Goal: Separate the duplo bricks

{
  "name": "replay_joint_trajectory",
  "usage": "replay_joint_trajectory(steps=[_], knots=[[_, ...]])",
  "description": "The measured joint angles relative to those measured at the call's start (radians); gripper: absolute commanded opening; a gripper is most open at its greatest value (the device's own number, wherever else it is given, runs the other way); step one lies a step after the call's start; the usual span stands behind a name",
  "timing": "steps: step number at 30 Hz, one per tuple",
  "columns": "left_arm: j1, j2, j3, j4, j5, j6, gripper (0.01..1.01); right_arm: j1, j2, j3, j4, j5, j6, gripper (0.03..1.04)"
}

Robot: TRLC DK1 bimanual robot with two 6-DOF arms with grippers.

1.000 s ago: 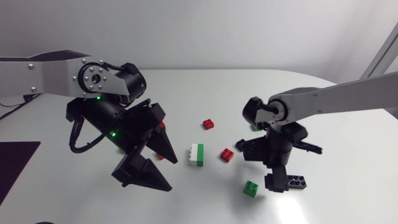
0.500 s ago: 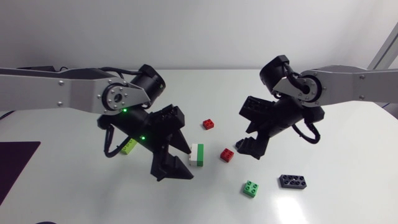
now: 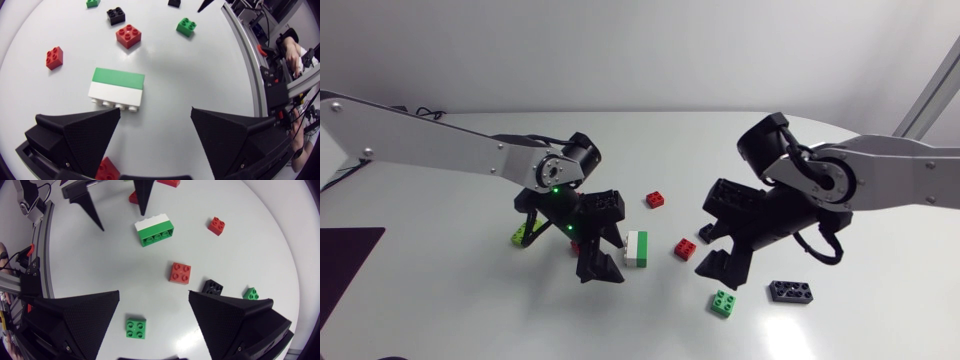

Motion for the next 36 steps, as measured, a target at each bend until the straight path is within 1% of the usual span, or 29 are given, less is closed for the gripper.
replay_joint_trajectory(steps=[5,8,16,18,25,36], knots=[[-0.001,0.04,0.016,-0.004,-0.069,0.118,0.985,-0.007,-0.033,-0.05,0.001,-0.031,-0.026,1.0],[-0.001,0.079,0.061,-0.008,-0.079,0.151,0.985,-0.021,-0.04,-0.054,0.0,-0.053,-0.046,1.0],[0.008,0.161,0.256,-0.096,-0.082,0.162,0.985,-0.069,-0.039,-0.058,0.002,-0.1,-0.107,1.0],[0.008,0.177,0.285,-0.105,-0.082,0.162,0.985,-0.085,-0.037,-0.058,0.002,-0.108,-0.119,1.0],[0.007,0.203,0.322,-0.124,-0.082,0.177,0.985,-0.117,-0.005,-0.058,-0.001,-0.112,-0.17,1.0],[-0.002,0.203,0.327,-0.133,-0.101,0.211,0.97,-0.132,0.002,-0.057,-0.003,-0.129,-0.199,1.0]])
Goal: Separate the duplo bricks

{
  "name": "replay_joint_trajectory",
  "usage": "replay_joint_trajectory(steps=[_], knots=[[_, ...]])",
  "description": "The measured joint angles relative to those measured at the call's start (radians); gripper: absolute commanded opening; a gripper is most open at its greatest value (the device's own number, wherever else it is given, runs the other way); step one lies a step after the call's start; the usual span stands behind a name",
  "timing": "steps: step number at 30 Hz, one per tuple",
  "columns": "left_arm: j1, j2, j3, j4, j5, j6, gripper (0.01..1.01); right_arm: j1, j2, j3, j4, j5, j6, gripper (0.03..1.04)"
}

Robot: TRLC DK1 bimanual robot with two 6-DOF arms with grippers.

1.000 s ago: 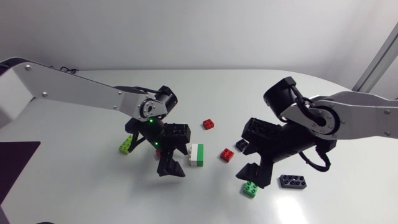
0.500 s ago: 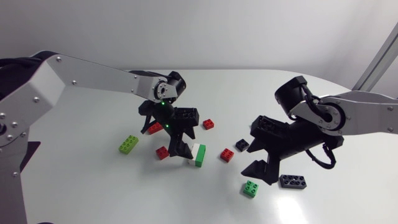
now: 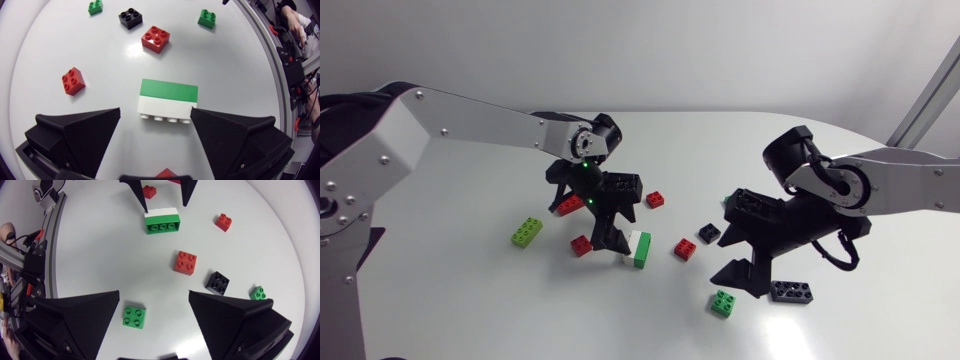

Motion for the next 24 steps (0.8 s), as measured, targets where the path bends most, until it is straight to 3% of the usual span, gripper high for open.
replay_joint_trajectory(steps=[16,22,24], knots=[[-0.042,-0.002,-0.024,-0.025,-0.041,0.019,0.967,-0.008,0.0,0.0,-0.003,-0.005,-0.018,1.0],[-0.056,-0.002,-0.024,-0.025,-0.05,0.019,0.902,-0.012,0.0,-0.001,-0.003,-0.006,-0.018,1.0],[-0.06,-0.002,-0.024,-0.025,-0.052,0.019,0.815,-0.014,0.0,-0.005,-0.003,-0.006,-0.018,1.0]])
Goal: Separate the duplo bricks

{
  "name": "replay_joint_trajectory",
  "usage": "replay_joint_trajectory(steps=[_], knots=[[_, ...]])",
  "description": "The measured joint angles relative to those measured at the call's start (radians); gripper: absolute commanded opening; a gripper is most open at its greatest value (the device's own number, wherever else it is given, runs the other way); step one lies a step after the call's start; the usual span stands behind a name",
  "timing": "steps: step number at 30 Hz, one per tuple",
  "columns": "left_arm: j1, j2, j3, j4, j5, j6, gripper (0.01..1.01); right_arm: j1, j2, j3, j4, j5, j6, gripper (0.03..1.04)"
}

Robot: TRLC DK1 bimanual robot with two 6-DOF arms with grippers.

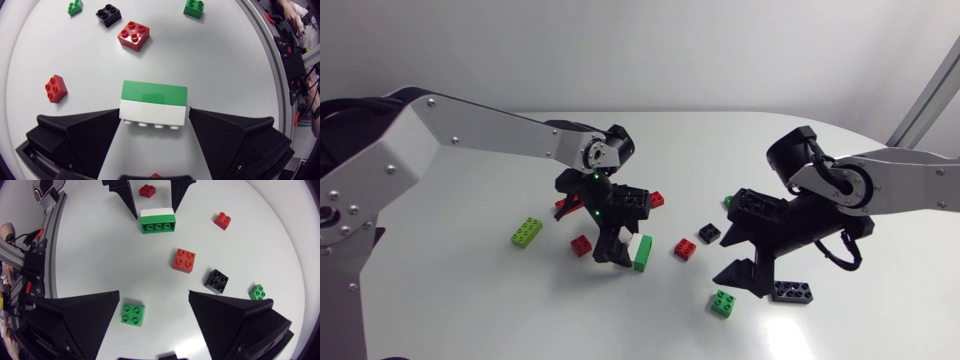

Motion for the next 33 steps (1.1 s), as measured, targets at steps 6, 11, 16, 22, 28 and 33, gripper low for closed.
replay_joint_trajectory(steps=[6,11,16,22,28,33], knots=[[-0.003,0.0,0.0,0.0,0.0,0.0,0.531,-0.001,-0.006,-0.011,-0.001,-0.003,0.0,1.0],[-0.004,0.0,0.0,0.002,0.0,-0.001,0.266,-0.004,-0.023,-0.011,-0.004,-0.025,0.0,1.0],[-0.011,-0.05,-0.043,0.038,-0.001,-0.029,0.254,-0.028,-0.046,0.0,-0.05,-0.103,0.024,1.0],[-0.073,-0.248,-0.15,0.144,0.0,-0.103,0.241,-0.093,-0.051,0.088,-0.11,-0.256,0.109,1.0],[-0.116,-0.385,-0.238,0.336,-0.027,-0.219,0.241,-0.134,-0.051,0.162,-0.121,-0.415,0.262,1.0],[-0.156,-0.447,-0.364,0.572,-0.108,-0.332,0.241,-0.177,-0.039,0.185,-0.121,-0.52,0.384,0.98]])
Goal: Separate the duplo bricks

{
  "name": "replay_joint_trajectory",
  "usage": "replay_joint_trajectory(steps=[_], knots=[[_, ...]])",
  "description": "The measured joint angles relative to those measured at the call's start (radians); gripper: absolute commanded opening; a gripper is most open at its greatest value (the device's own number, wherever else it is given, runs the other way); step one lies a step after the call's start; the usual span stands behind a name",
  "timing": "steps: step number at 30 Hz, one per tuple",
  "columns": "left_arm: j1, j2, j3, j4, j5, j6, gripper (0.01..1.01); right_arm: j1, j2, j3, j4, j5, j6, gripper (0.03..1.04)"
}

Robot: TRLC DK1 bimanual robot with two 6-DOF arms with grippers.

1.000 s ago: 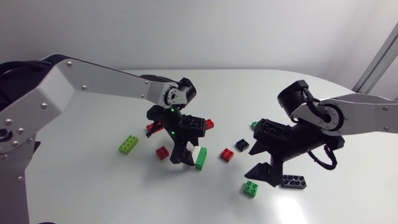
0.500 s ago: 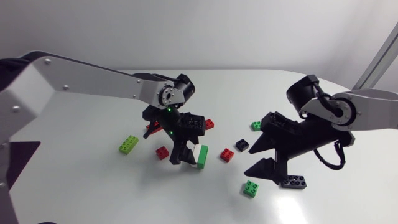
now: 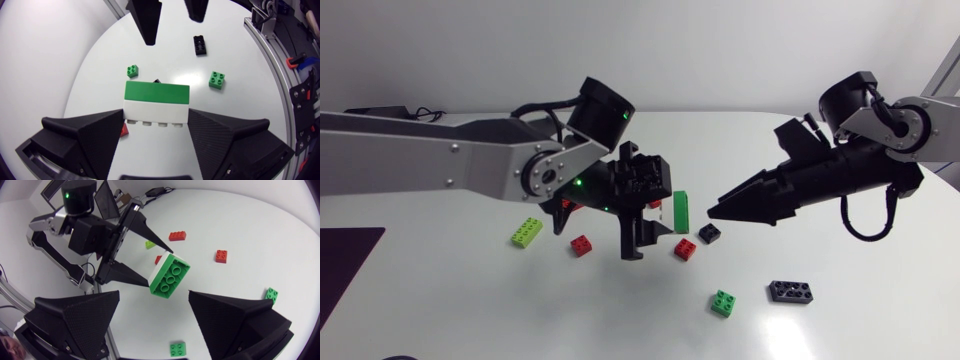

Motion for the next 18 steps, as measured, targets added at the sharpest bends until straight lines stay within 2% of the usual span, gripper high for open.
replay_joint_trajectory(steps=[6,12,18], knots=[[-0.049,-0.075,-0.126,0.168,-0.045,-0.095,0.241,-0.005,0.024,0.0,0.025,-0.038,0.086,0.96],[-0.071,-0.166,-0.158,0.225,-0.056,-0.147,0.241,-0.005,0.069,0.0,0.074,-0.084,0.145,0.96],[-0.071,-0.176,-0.171,0.241,-0.06,-0.164,0.241,0.02,0.068,0.0,0.135,-0.1,0.218,0.93]])
